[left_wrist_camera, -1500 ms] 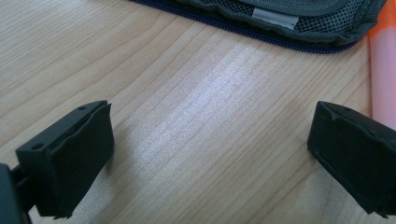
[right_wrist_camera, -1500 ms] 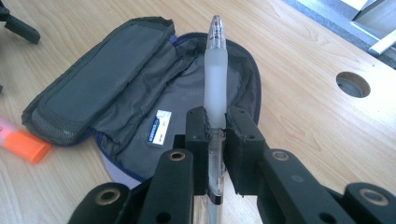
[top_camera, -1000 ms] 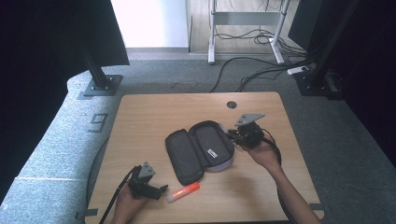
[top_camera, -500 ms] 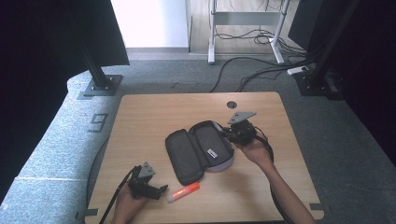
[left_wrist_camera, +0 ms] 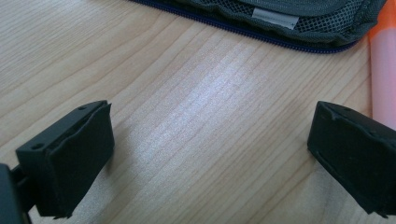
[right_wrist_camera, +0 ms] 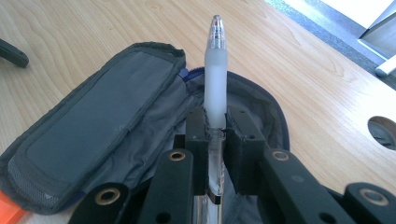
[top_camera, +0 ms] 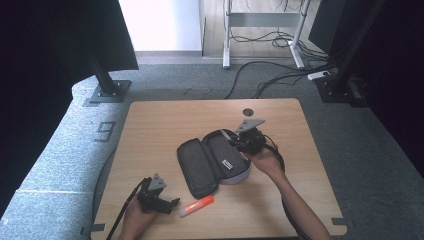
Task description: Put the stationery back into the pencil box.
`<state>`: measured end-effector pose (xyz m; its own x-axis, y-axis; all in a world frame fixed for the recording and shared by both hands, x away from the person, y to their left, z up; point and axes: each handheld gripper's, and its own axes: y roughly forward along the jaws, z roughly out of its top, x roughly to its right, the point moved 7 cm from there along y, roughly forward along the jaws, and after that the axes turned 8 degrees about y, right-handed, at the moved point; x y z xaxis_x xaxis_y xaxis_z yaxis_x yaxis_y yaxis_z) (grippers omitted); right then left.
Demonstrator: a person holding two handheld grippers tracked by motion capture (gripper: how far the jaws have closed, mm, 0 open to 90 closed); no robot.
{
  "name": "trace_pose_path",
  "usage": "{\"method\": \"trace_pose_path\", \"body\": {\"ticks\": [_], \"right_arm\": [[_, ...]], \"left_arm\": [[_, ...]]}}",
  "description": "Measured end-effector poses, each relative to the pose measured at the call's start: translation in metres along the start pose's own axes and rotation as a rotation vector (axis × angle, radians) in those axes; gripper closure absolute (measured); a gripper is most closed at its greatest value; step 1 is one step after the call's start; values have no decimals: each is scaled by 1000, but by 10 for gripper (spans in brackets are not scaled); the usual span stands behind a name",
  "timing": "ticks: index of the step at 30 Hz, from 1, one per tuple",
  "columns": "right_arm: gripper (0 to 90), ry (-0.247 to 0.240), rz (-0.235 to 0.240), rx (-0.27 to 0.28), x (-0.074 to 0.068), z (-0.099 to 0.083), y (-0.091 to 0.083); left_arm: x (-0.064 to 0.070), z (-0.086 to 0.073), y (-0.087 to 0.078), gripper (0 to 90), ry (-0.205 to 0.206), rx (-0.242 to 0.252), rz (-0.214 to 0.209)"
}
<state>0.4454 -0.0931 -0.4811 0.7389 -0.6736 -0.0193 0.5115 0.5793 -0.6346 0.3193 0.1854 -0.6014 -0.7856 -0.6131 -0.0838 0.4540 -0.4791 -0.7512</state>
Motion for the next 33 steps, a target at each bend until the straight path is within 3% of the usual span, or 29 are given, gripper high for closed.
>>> {"method": "trace_pose_path", "body": {"ticks": [21,33], "right_arm": [[787,26,10,-72,-2,-23,46],[787,52,5,-89,4,-33,56]], "left_arm": [[0,0,0,4,1,0,-1],[0,0,0,3,-1,2,0]]}}
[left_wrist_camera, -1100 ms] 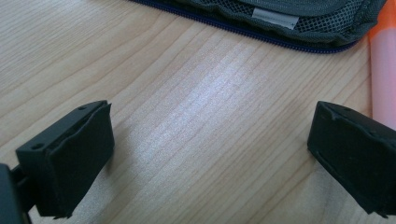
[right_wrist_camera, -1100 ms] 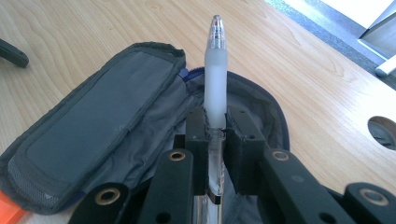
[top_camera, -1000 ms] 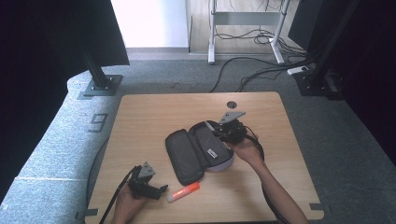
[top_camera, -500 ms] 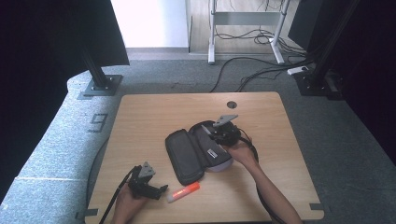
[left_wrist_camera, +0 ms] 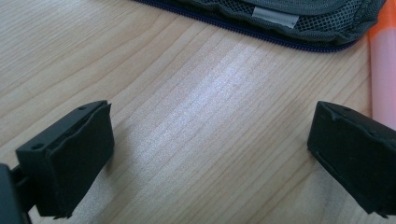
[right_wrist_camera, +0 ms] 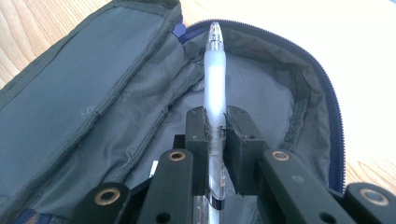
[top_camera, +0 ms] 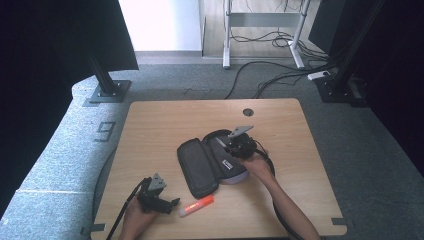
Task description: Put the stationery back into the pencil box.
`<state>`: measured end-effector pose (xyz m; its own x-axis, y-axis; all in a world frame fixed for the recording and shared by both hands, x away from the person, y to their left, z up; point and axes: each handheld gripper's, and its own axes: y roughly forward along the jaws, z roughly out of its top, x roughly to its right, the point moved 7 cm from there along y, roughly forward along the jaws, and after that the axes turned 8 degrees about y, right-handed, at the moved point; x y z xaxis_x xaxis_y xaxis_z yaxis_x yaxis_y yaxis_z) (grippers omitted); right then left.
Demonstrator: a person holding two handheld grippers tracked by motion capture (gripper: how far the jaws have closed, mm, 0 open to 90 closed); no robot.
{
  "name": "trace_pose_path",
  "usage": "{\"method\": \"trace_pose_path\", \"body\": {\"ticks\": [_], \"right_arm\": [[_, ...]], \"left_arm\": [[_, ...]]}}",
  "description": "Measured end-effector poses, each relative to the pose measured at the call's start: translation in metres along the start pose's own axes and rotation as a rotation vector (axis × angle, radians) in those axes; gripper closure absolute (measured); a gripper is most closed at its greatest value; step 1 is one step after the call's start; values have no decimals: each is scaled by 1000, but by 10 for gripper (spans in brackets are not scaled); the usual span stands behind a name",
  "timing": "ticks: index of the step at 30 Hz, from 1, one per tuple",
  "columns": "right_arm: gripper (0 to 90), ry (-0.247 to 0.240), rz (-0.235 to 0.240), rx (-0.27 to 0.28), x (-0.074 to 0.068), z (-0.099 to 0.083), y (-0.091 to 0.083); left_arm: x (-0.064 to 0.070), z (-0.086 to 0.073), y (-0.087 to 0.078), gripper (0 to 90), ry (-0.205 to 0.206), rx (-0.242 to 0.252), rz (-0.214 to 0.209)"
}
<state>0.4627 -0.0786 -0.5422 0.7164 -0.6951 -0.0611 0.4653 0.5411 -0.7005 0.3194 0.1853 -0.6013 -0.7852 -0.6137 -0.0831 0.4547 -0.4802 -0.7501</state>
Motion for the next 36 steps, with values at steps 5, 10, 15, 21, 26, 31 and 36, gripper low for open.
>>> {"method": "trace_pose_path", "body": {"ticks": [5,10,15,21,26,31,36], "right_arm": [[786,5,-5,-12,0,-3,4],[786,7,-8,-27,2,-6,9],[784,12,-13,-45,4,-10,14],[779,13,-12,-71,3,-13,18],[743,23,-13,-71,2,-13,18],[712,13,-8,-54,-1,-8,14],[643,-5,1,-35,-8,-3,8]], "left_arm": [[0,0,0,3,1,0,0],[0,0,0,3,2,-1,0],[0,0,0,3,2,-1,0],[0,0,0,3,2,-1,0],[0,0,0,3,2,-1,0],[0,0,0,3,2,-1,-1],[0,0,0,3,1,0,-1]]}}
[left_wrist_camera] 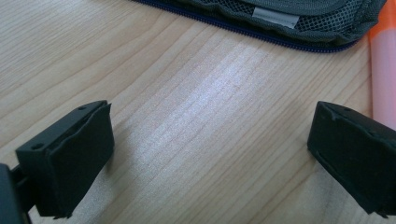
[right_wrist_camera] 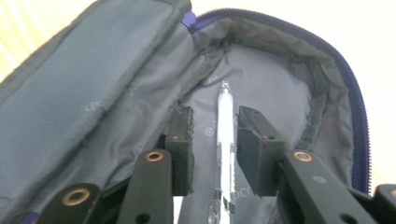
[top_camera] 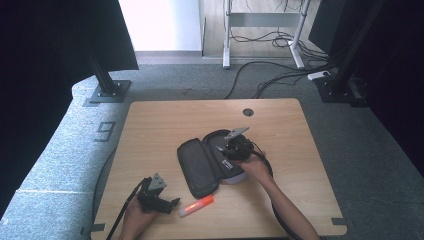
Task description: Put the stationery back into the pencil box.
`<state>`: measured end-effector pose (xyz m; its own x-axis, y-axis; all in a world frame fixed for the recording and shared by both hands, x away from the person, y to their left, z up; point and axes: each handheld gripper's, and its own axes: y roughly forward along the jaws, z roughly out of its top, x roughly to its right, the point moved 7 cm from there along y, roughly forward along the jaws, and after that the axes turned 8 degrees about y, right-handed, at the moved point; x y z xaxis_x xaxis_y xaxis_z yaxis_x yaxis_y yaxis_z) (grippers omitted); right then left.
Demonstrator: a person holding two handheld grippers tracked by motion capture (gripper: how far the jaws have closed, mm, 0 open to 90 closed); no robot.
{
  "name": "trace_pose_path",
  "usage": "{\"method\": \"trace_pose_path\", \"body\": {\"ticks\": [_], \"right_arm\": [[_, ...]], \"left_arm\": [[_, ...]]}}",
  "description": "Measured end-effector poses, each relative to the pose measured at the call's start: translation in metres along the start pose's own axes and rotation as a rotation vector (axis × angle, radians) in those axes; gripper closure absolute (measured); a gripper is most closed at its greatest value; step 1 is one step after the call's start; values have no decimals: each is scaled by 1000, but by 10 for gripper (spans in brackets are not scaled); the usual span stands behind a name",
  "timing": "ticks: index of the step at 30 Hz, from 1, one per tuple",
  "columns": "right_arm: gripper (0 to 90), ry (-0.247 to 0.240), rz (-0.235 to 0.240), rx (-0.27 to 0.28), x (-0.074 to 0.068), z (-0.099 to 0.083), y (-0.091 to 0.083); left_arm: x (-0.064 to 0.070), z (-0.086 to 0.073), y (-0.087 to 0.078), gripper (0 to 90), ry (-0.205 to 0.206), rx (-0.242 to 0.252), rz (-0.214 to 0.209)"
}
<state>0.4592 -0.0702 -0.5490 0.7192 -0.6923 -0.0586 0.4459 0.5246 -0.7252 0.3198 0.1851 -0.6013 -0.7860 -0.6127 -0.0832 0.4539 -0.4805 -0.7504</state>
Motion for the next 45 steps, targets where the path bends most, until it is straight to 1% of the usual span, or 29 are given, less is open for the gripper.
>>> {"method": "trace_pose_path", "body": {"ticks": [3,5,8,13,19,24,33,36,40,43,44,45], "right_arm": [[577,-7,9,6,-4,2,-2],[513,-17,12,11,-6,3,-4],[428,-16,16,14,-7,5,-5],[344,-17,13,14,-6,5,-7],[306,-3,13,15,-3,2,-10],[293,-4,3,24,1,0,-16],[287,18,-16,36,9,-3,-24],[286,24,-22,23,11,-8,-22],[286,27,-21,-8,13,-20,-14],[279,40,-10,-45,14,-37,-2],[275,57,6,-28,14,-40,0],[289,93,40,0,14,-43,1]], "left_arm": [[0,0,0,3,0,0,0],[0,0,0,3,1,0,0],[0,0,0,3,3,-2,0],[0,0,0,3,4,-2,0],[0,0,0,3,0,0,0],[0,0,0,3,1,-1,0],[0,0,0,3,1,-1,0],[0,0,0,3,1,-1,0],[0,0,0,3,1,-1,0],[0,0,0,3,1,0,0],[0,0,0,3,1,0,0],[0,0,0,3,1,0,0]]}}
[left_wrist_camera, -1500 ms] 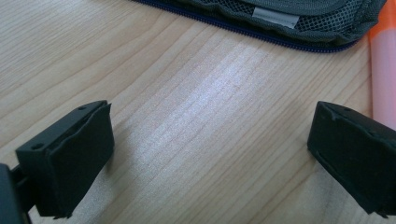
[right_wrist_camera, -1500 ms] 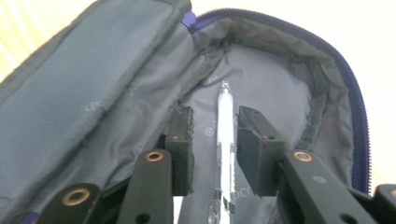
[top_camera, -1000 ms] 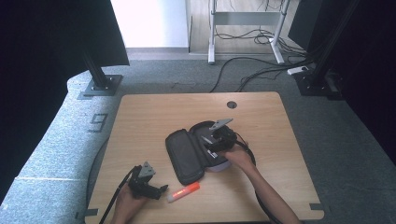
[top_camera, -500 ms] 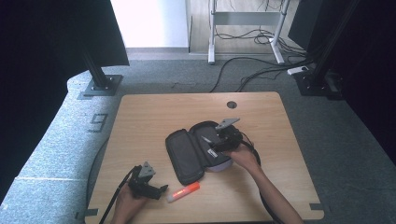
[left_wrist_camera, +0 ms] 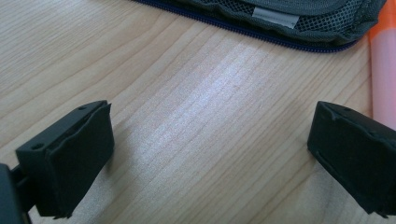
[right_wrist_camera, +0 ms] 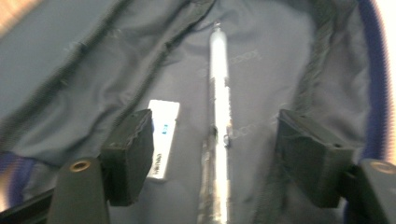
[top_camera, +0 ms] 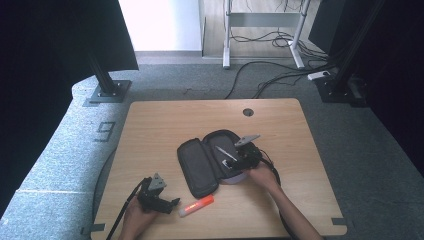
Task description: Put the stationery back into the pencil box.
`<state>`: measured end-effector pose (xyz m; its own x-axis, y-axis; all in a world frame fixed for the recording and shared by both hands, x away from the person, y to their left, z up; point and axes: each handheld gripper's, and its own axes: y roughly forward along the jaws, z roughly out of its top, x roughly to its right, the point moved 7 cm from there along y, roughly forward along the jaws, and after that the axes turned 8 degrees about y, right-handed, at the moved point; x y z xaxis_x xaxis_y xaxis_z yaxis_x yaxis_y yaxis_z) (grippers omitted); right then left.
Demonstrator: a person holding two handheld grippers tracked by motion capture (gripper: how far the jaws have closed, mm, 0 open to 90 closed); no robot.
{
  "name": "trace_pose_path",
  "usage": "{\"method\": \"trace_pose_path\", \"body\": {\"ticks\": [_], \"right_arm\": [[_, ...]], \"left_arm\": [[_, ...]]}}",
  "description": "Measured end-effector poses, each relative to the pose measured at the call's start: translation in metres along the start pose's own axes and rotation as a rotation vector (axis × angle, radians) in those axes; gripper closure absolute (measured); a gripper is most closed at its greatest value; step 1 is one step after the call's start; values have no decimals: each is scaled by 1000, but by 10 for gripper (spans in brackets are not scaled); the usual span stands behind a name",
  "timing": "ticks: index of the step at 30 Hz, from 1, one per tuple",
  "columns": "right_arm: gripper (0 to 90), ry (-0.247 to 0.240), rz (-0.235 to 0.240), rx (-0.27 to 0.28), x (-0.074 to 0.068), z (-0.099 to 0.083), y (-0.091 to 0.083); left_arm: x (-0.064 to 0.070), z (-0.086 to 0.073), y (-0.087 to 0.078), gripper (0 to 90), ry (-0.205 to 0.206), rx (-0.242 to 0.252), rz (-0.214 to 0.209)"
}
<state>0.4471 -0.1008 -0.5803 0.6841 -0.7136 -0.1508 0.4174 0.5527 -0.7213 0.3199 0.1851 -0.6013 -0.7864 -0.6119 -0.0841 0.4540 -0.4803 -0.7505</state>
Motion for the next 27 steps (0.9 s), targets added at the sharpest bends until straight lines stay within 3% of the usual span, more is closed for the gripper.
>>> {"method": "trace_pose_path", "body": {"ticks": [3,7,18,27], "right_arm": [[296,84,83,41,4,-7,0],[313,102,110,56,8,-12,-3],[325,58,59,38,8,-9,-8],[324,23,2,71,16,0,-30]], "left_arm": [[0,0,0,3,0,0,0],[0,0,0,3,0,0,0],[0,0,0,3,0,0,0],[0,0,0,3,0,0,0]]}}
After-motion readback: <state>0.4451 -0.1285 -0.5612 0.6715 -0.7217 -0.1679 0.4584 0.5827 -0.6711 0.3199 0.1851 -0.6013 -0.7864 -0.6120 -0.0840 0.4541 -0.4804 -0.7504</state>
